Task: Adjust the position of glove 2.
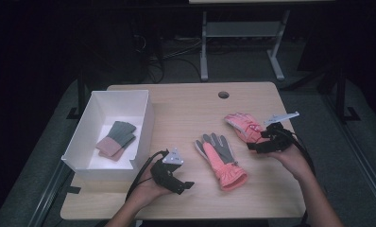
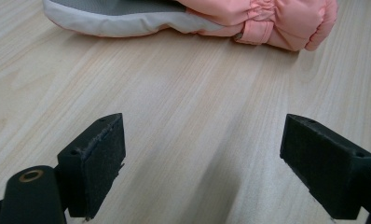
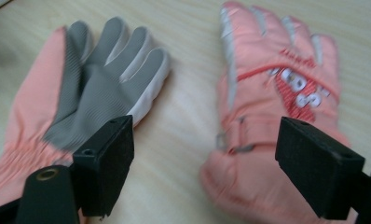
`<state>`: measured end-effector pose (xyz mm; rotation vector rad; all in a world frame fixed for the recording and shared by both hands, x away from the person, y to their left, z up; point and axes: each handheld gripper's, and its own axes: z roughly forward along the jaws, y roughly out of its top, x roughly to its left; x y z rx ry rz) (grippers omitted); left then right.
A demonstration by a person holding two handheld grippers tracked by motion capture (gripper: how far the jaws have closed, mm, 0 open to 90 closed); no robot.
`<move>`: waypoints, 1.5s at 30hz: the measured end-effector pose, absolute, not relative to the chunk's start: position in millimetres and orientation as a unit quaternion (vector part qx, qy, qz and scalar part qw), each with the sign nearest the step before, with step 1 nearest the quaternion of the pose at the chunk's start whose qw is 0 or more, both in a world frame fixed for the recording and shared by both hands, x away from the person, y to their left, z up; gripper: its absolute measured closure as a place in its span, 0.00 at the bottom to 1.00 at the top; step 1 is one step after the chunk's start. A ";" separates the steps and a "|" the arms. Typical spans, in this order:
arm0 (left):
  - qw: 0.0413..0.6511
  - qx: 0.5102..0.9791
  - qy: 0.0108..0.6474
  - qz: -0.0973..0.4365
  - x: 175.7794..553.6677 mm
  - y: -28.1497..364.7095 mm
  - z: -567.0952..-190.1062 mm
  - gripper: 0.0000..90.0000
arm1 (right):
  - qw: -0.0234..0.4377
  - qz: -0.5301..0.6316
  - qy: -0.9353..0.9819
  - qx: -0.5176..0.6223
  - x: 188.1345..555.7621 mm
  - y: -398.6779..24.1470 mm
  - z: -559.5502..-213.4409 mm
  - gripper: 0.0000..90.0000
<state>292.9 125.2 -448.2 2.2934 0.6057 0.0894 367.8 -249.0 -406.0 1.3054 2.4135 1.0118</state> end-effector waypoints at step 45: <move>0.368 0.898 0.238 0.035 296.3 128.5 -448.7 0.16 | 0.044 0.304 0.833 0.460 442.2 -263.3 -440.3 0.93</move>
